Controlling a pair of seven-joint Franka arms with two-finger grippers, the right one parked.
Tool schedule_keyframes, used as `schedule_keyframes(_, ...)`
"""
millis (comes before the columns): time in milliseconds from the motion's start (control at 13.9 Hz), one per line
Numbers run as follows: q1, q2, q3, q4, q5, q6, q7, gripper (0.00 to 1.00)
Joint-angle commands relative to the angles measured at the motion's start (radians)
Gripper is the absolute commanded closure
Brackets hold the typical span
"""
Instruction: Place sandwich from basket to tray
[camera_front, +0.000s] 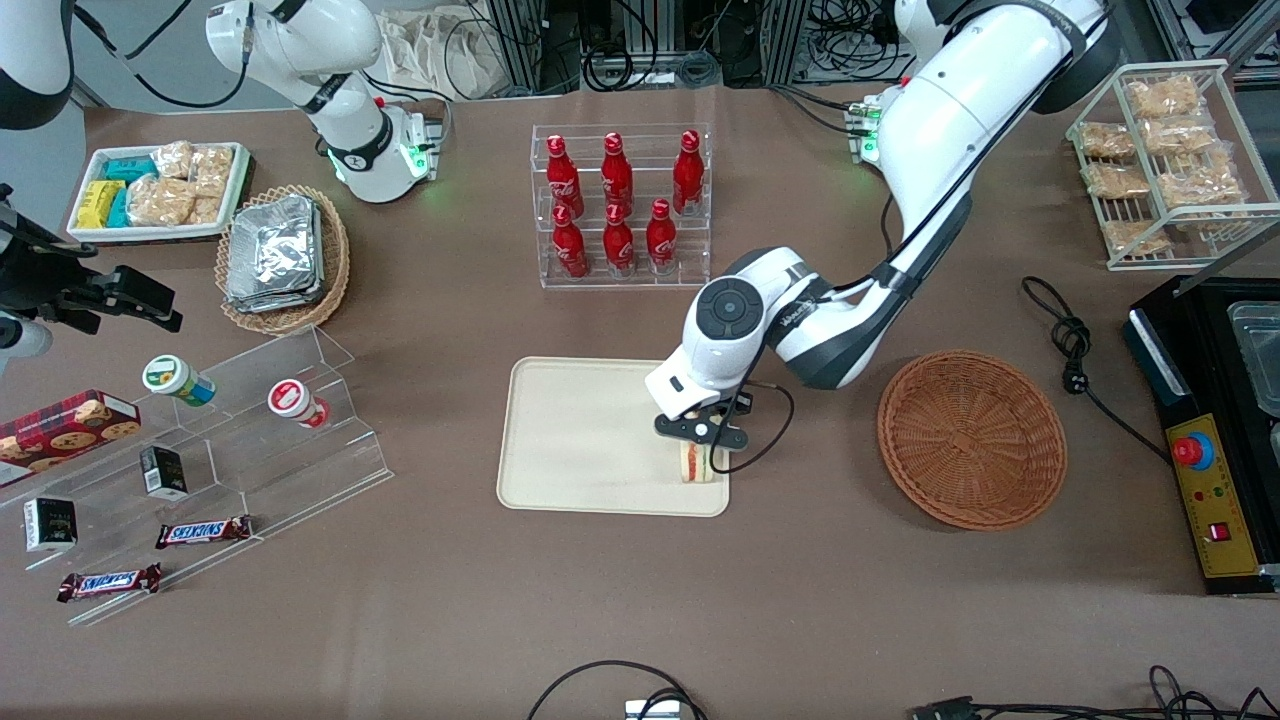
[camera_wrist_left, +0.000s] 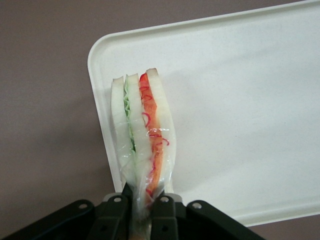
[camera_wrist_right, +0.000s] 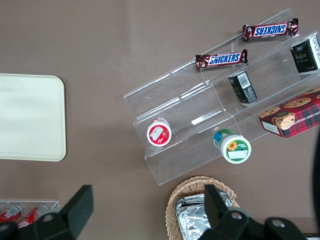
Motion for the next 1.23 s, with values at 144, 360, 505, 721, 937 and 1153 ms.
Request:
schedule_keyframes(144, -0.011, 0.043, 0.002, 0.067, 0.042, -0.009, -0.021, 0.0)
schedule_keyframes(360, -0.002, 0.024, 0.0, 0.066, 0.036, -0.012, -0.069, 0.0)
schedule_keyframes(505, 0.001, -0.031, -0.001, 0.06, 0.03, -0.026, -0.099, 0.0)
schedule_keyframes(721, 0.099, -0.137, -0.042, 0.053, 0.013, -0.13, -0.064, 0.0)
schedule_keyframes(937, 0.246, -0.239, -0.102, 0.037, -0.102, -0.238, 0.07, 0.0)
schedule_keyframes(1153, 0.321, -0.31, -0.104, 0.03, -0.118, -0.325, 0.132, 0.0)
